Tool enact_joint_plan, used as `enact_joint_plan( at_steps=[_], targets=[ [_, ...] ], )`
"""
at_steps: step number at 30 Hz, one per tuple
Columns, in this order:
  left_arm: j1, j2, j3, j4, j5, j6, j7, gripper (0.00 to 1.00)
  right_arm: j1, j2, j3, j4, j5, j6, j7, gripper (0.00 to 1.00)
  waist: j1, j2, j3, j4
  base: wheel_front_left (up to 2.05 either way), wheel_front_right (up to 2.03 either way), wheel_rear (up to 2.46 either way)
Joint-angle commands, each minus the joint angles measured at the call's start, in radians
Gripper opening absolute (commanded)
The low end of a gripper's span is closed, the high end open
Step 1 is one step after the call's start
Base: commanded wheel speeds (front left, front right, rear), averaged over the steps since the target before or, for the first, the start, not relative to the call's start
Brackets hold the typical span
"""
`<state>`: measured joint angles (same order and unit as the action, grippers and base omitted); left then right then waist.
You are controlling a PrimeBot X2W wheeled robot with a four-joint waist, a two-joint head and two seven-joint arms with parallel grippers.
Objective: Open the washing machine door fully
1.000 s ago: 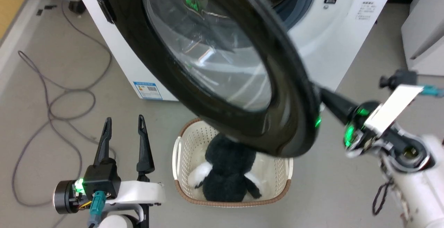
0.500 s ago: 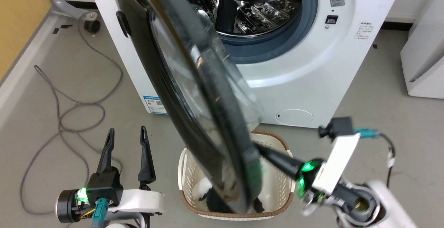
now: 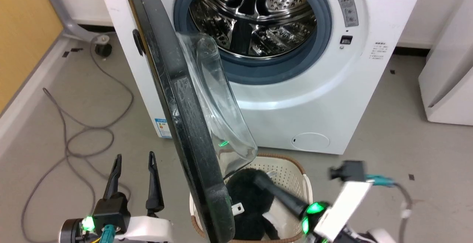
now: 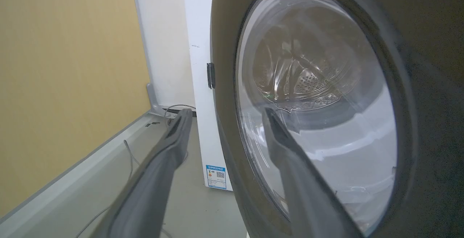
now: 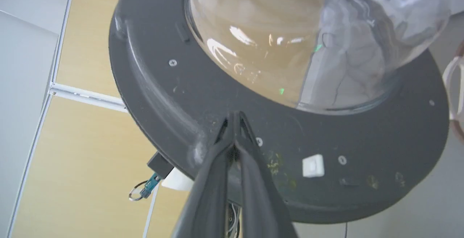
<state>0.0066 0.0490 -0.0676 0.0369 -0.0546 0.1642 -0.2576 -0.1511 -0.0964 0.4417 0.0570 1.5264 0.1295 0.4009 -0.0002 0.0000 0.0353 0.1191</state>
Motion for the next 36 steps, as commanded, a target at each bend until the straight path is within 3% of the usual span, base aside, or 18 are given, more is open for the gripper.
enact_joint_plan(
  at_steps=[1, 7, 13, 15, 21, 25, 31, 36],
  targets=[
    [0.014, 0.001, 0.006, 0.0, 0.005, -0.001, -0.004, 1.0, 0.009, 0.002, -0.015, -0.014, -0.03, 0.001, -0.043, 0.0, 0.0002, 0.0, -0.005, -0.006, 0.0, 0.0, 0.0],
    [0.025, 0.001, 0.017, -0.005, 0.006, -0.006, -0.004, 1.0, 0.0, -0.025, -0.046, -0.068, -0.203, 0.001, -0.329, 0.0, 0.0002, 0.0, -0.018, -0.027, 0.0, 0.0, 0.0],
    [0.032, 0.001, 0.024, -0.006, 0.007, -0.007, -0.004, 1.0, -0.029, -0.126, -0.051, -0.067, -0.483, 0.001, -0.638, 0.0, 0.0002, 0.0, -0.028, -0.044, 0.0, 0.0, 0.0],
    [0.035, 0.001, 0.027, -0.007, 0.007, -0.007, -0.004, 1.0, -0.032, -0.135, -0.089, -0.056, -0.604, 0.001, -0.659, 0.0, 0.0002, 0.0, -0.031, -0.05, 0.0, 0.0, 0.0],
    [0.042, 0.001, 0.036, -0.014, 0.007, -0.007, -0.004, 1.0, 0.012, -0.057, -0.332, -0.16, -1.047, 0.001, -0.662, 0.0, 0.0002, 0.0, -0.034, -0.064, 0.0, 0.0, 0.0],
    [0.044, 0.001, 0.042, -0.017, 0.007, -0.009, -0.004, 1.0, 0.059, -0.038, -0.404, -0.203, -1.328, 0.001, -0.662, 0.0, 0.0002, 0.0, -0.033, -0.071, 0.0, 0.0, 0.0],
    [0.046, 0.001, 0.044, -0.015, 0.007, -0.011, -0.004, 1.0, 0.131, 0.007, -0.454, -0.178, -1.436, 0.001, -0.662, 0.0, 0.0002, 0.0, -0.034, -0.076, 0.0, 0.0, 0.0],
    [0.045, 0.001, 0.043, -0.014, 0.008, -0.013, -0.004, 1.0, 0.187, 0.033, -0.471, -0.134, -1.457, 0.001, -0.663, 0.0, 0.0002, 0.0, -0.035, -0.075, 0.0, 0.0, 0.0]
  ],
)
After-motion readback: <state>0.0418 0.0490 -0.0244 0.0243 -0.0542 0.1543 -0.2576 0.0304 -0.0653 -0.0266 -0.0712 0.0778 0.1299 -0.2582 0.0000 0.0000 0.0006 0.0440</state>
